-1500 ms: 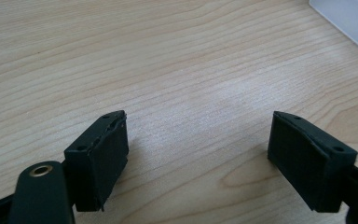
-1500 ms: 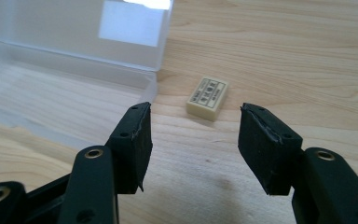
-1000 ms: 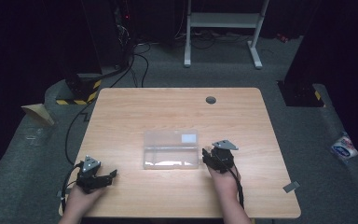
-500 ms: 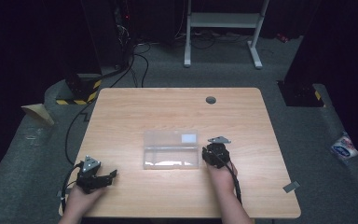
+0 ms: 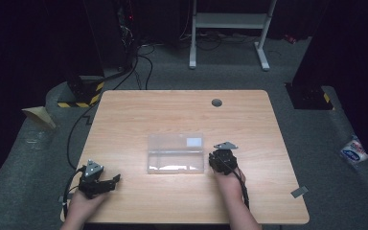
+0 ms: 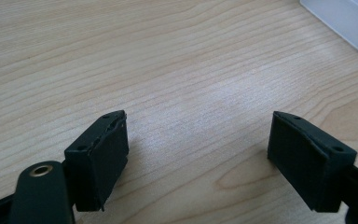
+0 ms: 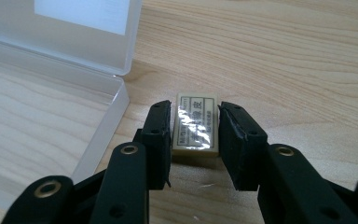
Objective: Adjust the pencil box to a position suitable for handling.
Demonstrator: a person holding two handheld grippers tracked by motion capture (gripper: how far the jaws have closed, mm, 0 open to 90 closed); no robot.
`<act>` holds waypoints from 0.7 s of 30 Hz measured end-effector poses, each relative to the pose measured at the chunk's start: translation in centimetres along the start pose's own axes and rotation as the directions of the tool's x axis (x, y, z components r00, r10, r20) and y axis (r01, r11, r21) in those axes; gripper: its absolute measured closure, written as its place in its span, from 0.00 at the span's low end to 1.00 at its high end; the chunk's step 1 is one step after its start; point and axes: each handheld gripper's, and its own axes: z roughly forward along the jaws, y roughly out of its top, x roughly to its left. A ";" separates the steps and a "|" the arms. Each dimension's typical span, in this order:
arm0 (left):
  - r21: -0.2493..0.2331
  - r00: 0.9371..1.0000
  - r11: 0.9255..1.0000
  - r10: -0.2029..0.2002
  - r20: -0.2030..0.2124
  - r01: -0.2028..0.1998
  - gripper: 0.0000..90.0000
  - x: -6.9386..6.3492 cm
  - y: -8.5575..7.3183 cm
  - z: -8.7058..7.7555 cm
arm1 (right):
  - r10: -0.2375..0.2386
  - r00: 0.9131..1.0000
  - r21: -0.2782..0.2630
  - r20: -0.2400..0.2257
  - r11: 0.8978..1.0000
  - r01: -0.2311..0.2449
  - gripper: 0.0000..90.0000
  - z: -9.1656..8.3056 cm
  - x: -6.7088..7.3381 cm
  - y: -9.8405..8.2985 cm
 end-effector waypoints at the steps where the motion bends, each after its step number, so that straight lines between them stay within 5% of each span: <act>1: 0.000 1.000 1.000 0.000 0.000 0.000 0.23 0.0 0.0 0.0 | -0.002 1.000 -0.001 -0.001 1.000 0.002 0.74 0.0 0.0 0.0; 10: 0.000 1.000 1.000 0.000 0.001 0.000 0.23 0.0 0.0 0.0 | -0.016 1.000 -0.001 0.007 1.000 0.016 0.75 0.0 0.2 0.1; 21: 0.000 1.000 1.000 0.000 0.000 0.000 0.23 0.0 0.0 0.0 | -0.039 0.999 -0.071 -0.005 0.997 0.039 0.75 -2.0 0.4 0.8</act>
